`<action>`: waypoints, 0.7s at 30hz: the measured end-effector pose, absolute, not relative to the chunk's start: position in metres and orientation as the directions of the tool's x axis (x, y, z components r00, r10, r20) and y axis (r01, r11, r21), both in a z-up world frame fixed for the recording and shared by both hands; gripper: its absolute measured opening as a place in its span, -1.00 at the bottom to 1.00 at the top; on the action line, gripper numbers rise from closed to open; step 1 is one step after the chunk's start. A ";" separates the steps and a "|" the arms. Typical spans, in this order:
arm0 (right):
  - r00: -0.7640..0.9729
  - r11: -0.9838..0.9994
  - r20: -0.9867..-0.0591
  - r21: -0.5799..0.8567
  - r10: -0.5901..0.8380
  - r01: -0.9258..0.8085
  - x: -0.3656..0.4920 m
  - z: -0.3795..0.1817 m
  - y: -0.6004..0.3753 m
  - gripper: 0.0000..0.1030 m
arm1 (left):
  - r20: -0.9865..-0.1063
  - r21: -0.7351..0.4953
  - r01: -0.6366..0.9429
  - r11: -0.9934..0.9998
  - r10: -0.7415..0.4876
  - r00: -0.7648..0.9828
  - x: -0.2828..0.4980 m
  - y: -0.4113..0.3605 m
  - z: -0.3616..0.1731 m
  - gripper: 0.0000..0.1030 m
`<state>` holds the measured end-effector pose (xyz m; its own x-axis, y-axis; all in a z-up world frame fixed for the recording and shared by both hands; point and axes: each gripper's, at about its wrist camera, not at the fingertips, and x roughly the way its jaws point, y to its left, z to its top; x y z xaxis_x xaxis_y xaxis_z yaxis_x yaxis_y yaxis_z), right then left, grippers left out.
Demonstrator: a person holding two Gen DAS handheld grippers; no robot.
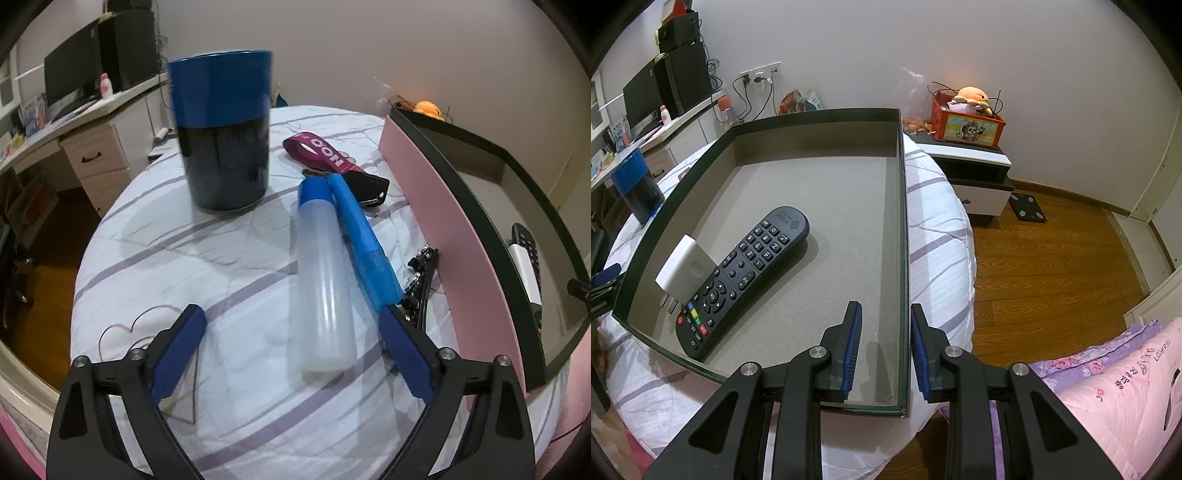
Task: Organize rigid objects
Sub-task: 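Move the left tool to the clear blue-capped bottle and grasp it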
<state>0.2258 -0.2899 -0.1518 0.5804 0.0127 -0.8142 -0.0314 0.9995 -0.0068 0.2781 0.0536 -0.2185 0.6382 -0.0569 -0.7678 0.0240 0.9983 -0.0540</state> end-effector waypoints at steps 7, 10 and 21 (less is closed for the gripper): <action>0.580 0.999 -0.815 -0.007 0.012 -0.031 0.226 -0.151 -0.290 -0.47 | -0.774 -0.045 0.024 0.999 -0.050 0.631 0.284 0.057 -0.217 -0.25; 0.580 0.999 -0.815 -0.008 0.012 -0.032 0.226 -0.151 -0.290 -0.47 | -0.775 -0.065 0.019 0.998 -0.062 0.629 0.280 0.064 -0.215 -0.49; 0.577 0.999 -0.817 -0.009 0.011 -0.032 0.226 -0.152 -0.290 -0.47 | -0.797 -0.073 0.038 0.997 -0.081 0.599 0.228 0.073 -0.210 -0.49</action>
